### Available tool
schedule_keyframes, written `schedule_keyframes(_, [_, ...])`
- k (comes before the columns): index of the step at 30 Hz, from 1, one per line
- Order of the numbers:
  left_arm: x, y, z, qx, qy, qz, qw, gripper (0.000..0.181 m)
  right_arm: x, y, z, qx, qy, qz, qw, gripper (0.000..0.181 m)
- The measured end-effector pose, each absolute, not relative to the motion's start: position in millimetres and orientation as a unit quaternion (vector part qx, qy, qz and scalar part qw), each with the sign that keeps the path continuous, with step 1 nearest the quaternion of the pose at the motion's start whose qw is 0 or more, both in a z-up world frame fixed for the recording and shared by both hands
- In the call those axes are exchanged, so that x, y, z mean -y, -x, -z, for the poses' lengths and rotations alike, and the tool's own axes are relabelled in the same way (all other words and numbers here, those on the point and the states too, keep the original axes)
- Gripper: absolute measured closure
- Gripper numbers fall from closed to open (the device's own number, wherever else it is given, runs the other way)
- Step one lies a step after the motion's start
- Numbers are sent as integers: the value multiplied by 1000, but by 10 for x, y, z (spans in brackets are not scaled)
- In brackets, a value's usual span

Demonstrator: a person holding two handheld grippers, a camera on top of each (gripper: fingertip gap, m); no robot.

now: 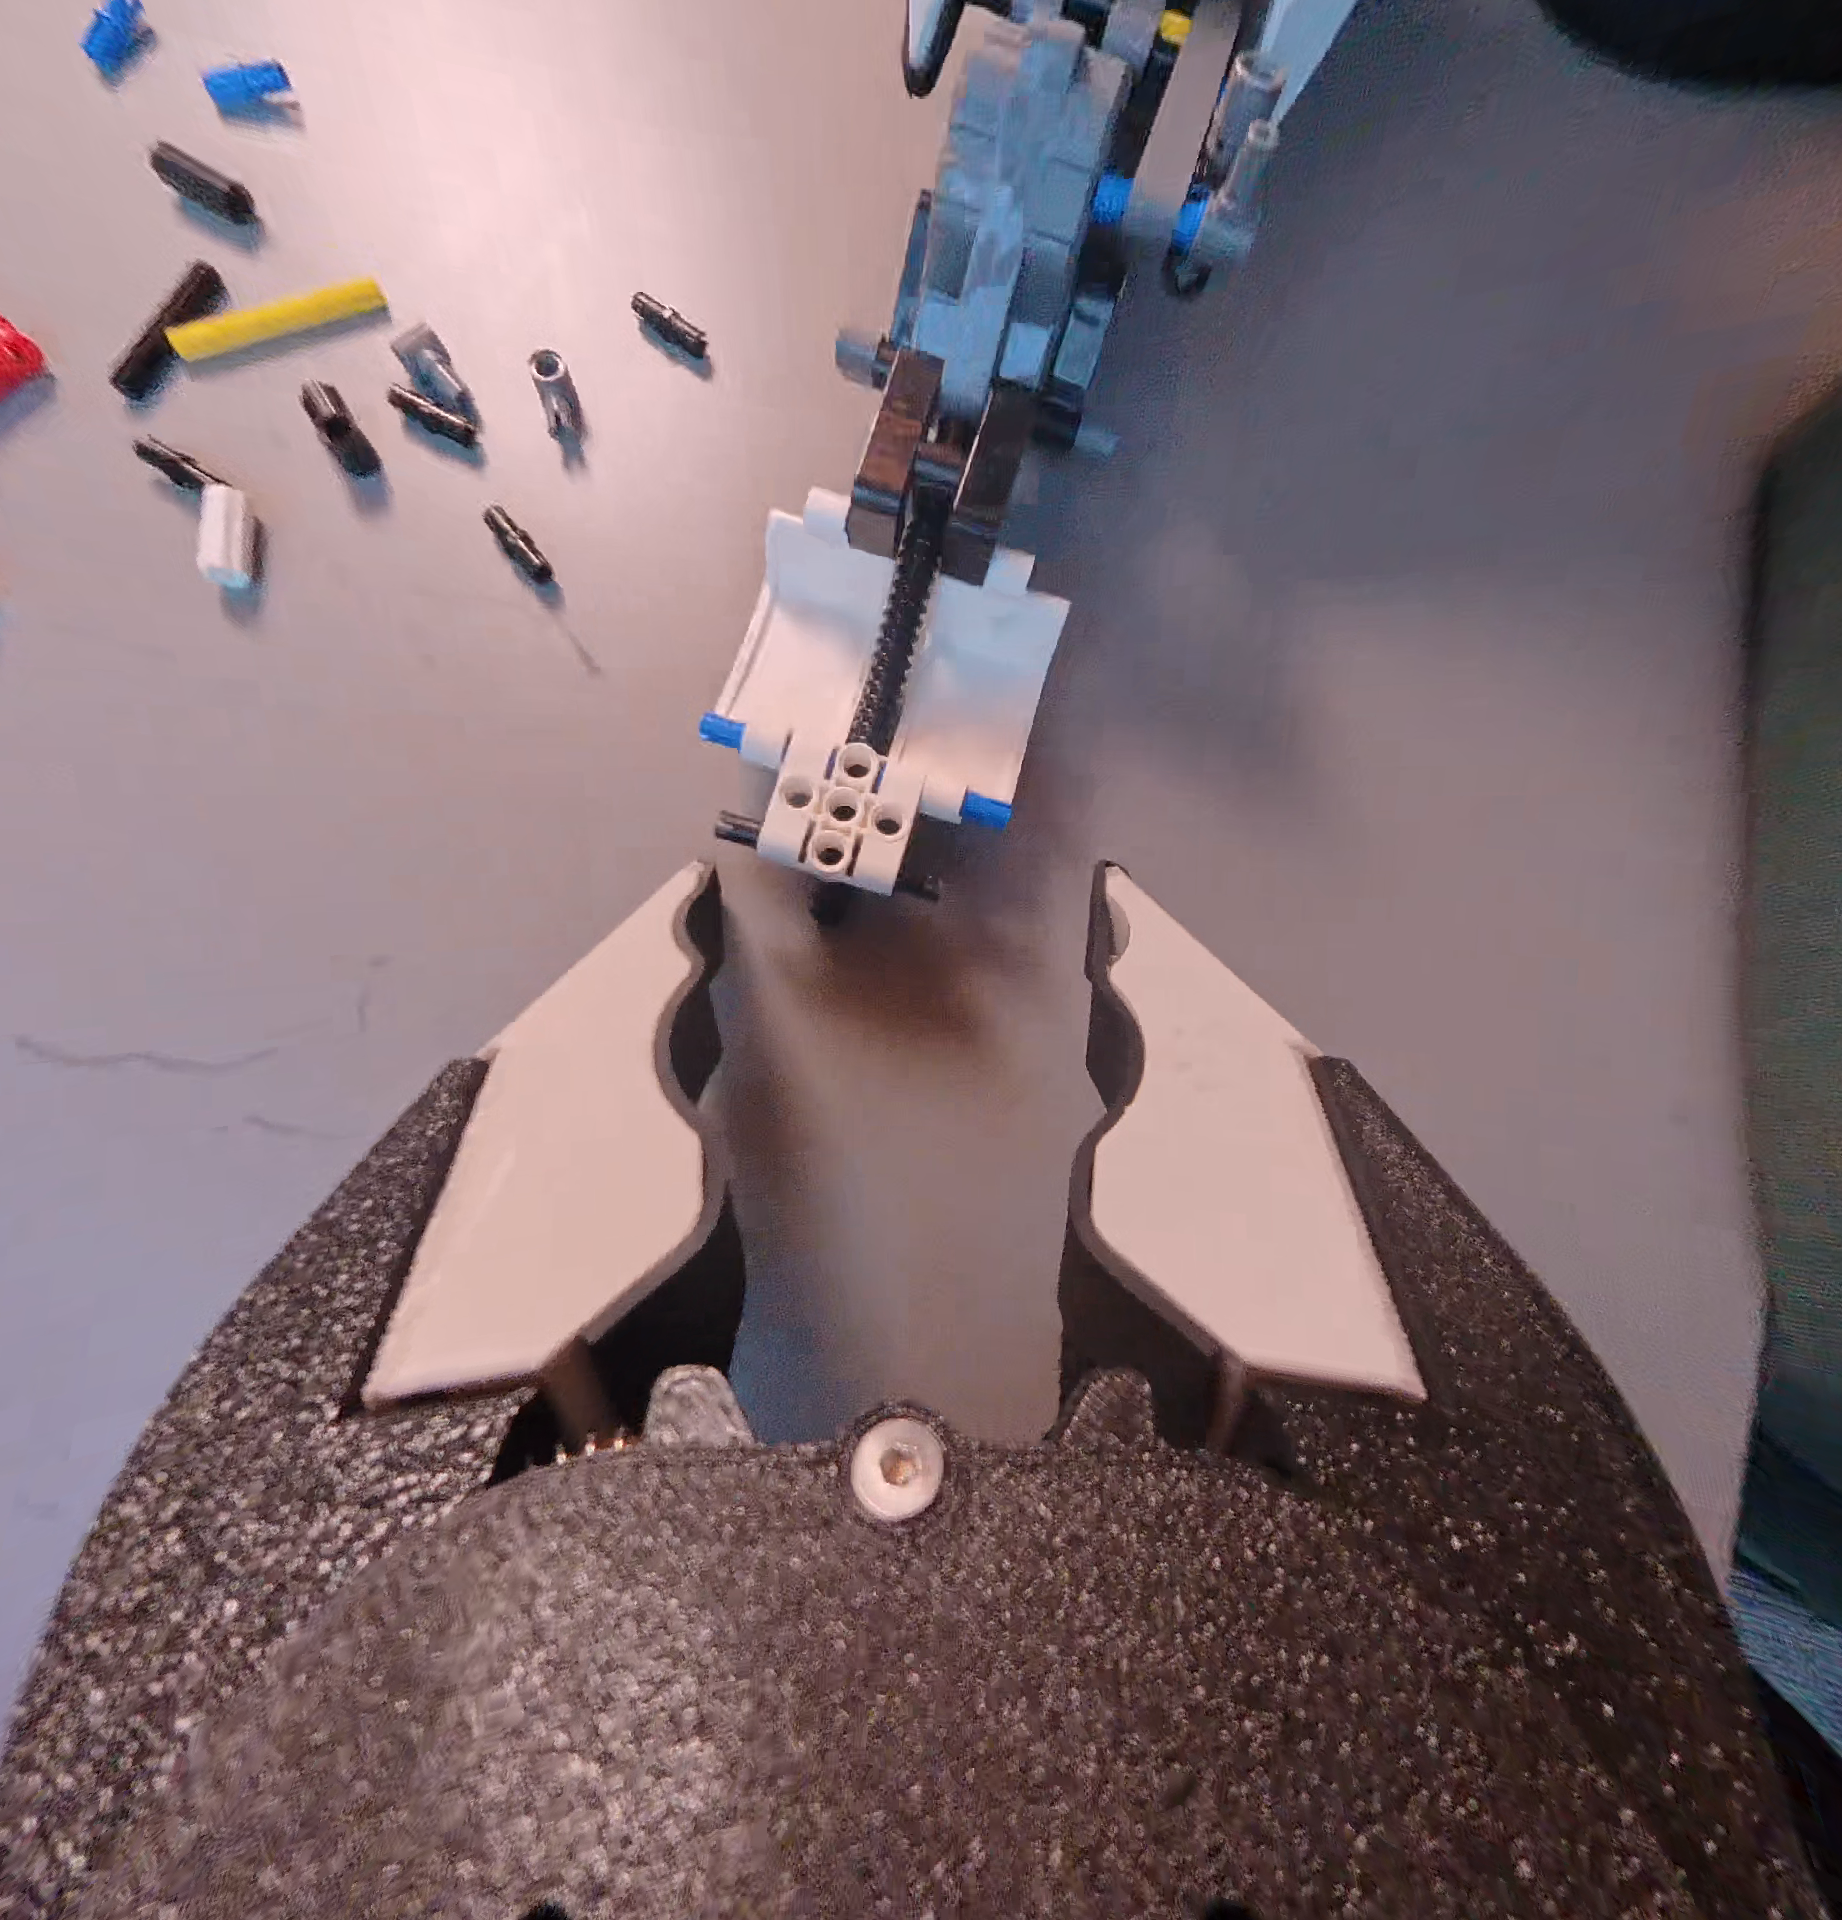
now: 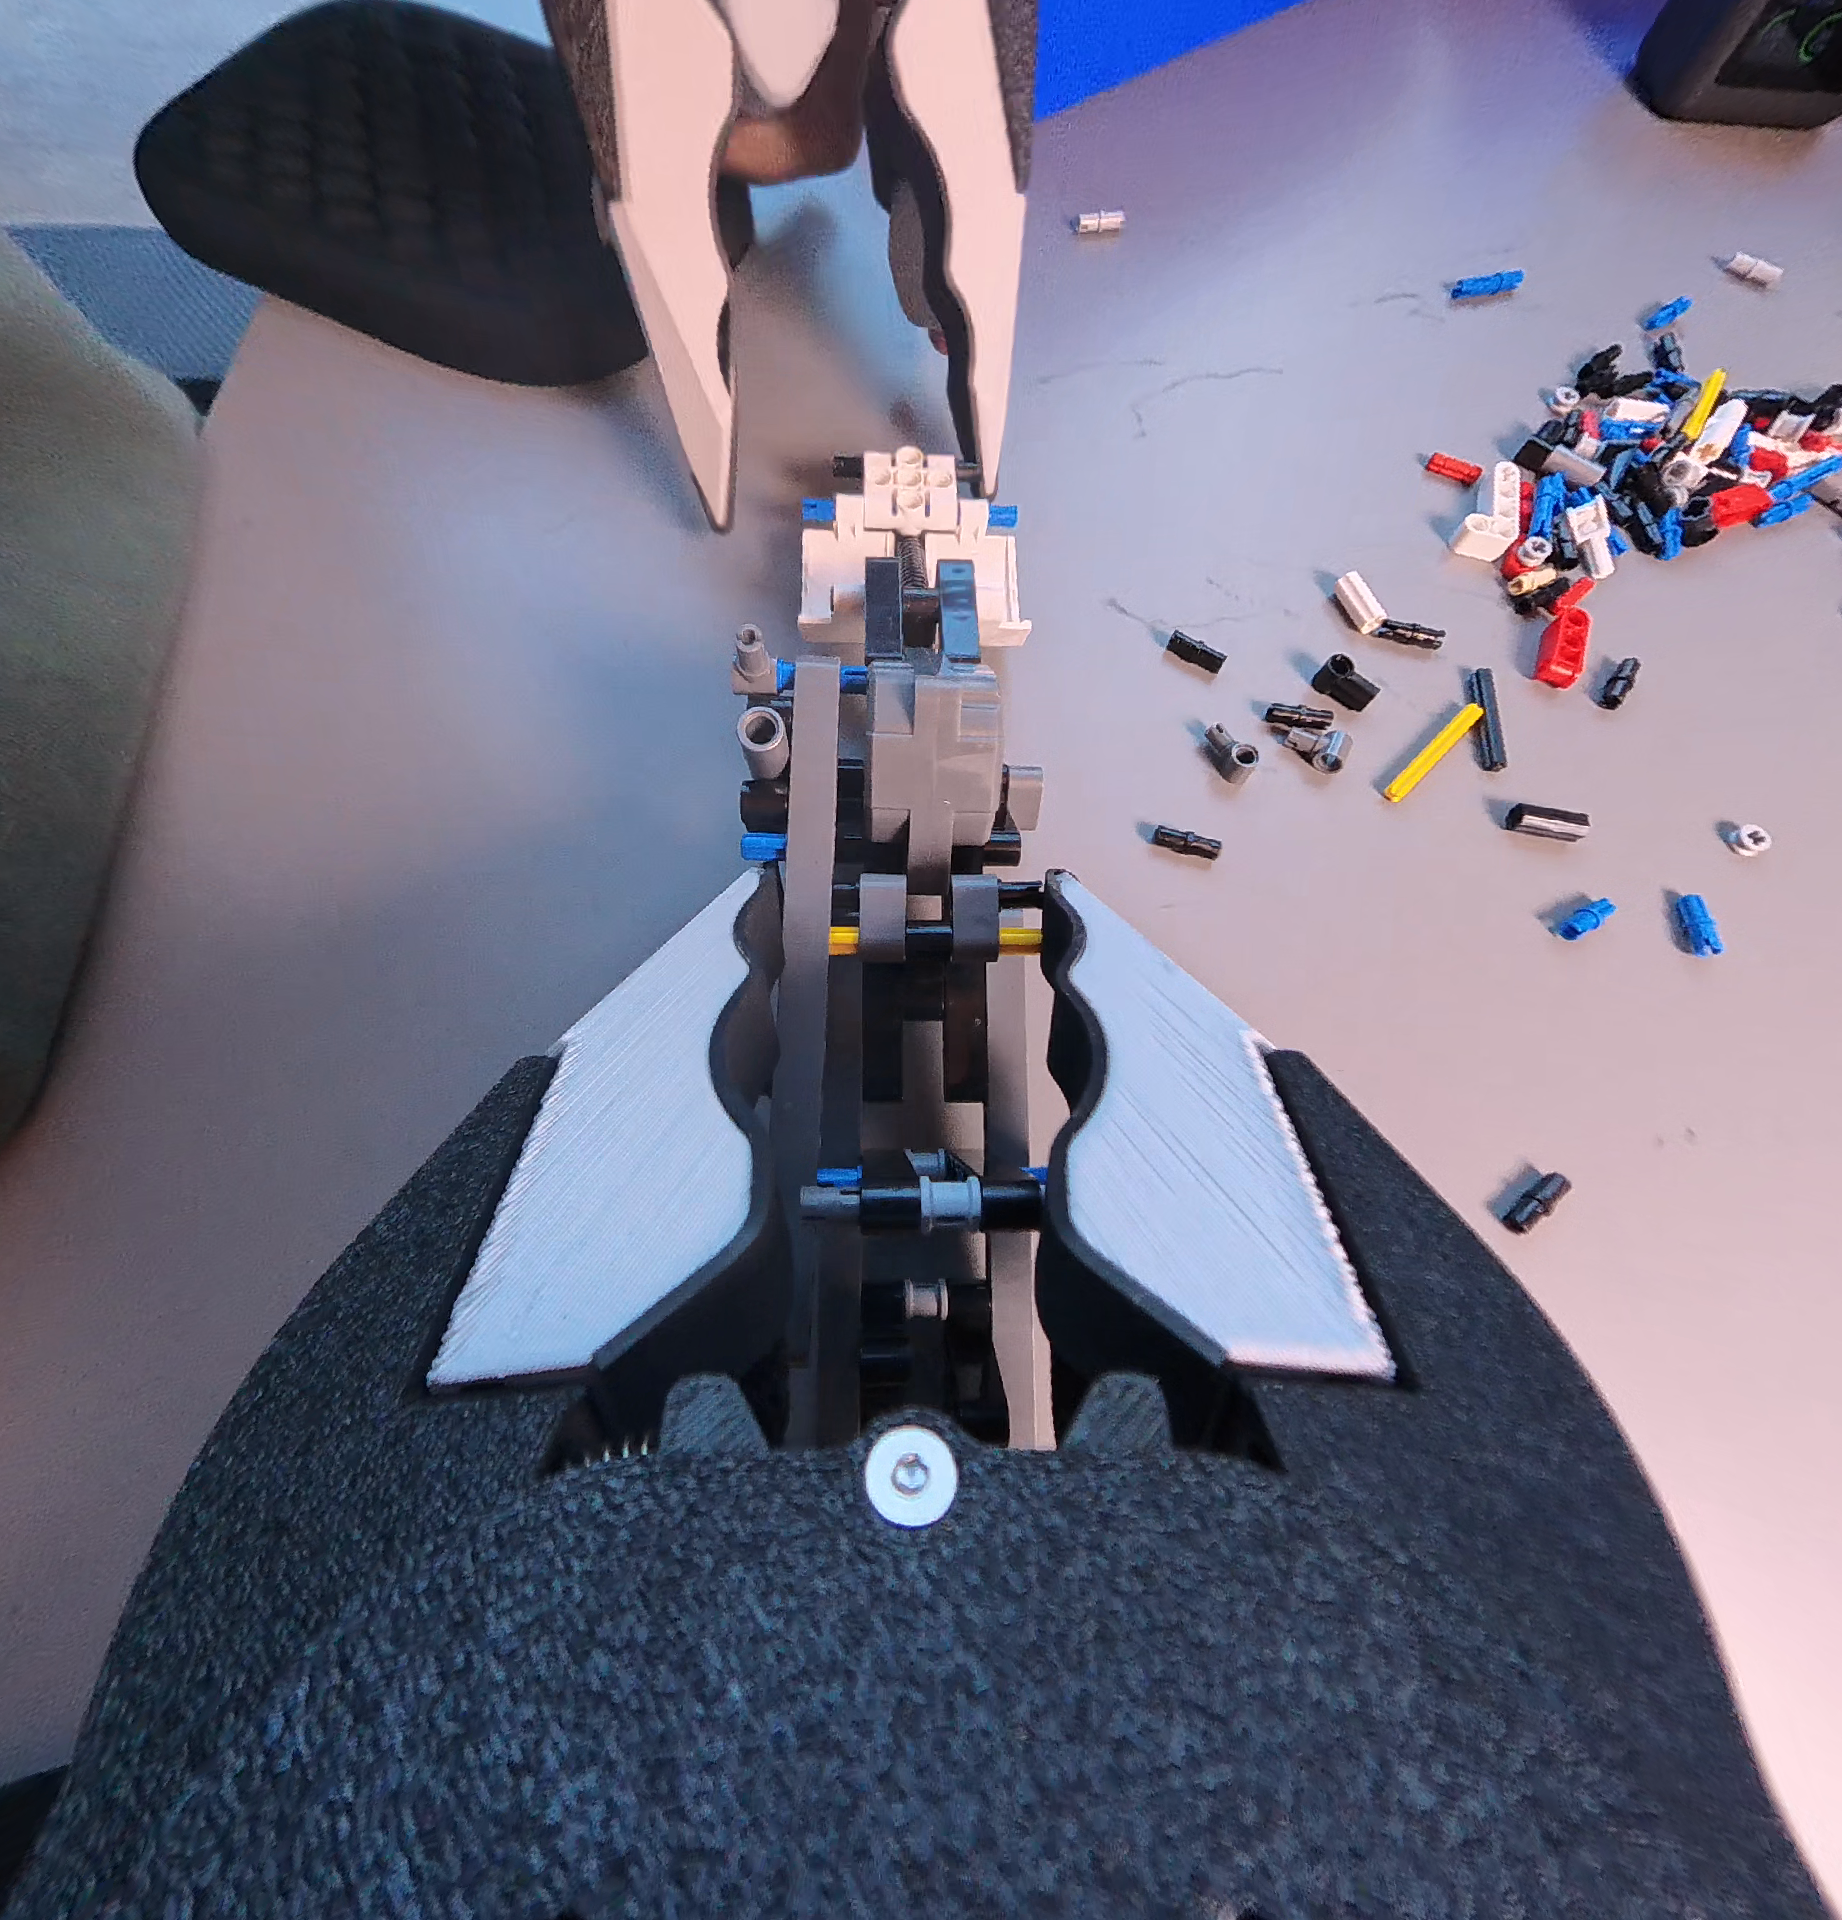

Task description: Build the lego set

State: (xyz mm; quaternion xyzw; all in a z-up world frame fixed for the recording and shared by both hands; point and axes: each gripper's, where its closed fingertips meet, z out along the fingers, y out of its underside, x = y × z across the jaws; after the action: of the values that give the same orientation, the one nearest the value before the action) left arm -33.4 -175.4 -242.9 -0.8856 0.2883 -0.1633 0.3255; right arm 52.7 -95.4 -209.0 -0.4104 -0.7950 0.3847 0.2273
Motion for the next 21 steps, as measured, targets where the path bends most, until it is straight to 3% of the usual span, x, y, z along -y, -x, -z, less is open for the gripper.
schedule_keyframes(2, [1661,381,2450,-292,888,113,336,110,955,-525,2066,791,409,-396,224,132])
schedule_keyframes(4, [1597,314,2463,-308,880,105,345,123,957,-523,2049,789,408,-402,223,132])
schedule_keyframes(8, [1506,290,2407,-305,874,118,359,124,910,-538,2038,785,417,-397,228,132])
schedule_keyframes(12, [1439,282,1964,-296,836,140,440,127,881,-580,2087,789,426,-379,228,132])
schedule_keyframes(13, [1416,263,1877,-298,829,140,453,152,882,-575,2109,794,425,-368,230,132])
schedule_keyframes(15, [1342,134,1698,-307,803,153,488,157,935,-561,2166,808,415,-351,229,132])
schedule_keyframes(21, [1152,-141,1657,-327,794,186,478,161,954,-505,2171,808,423,-344,224,132])
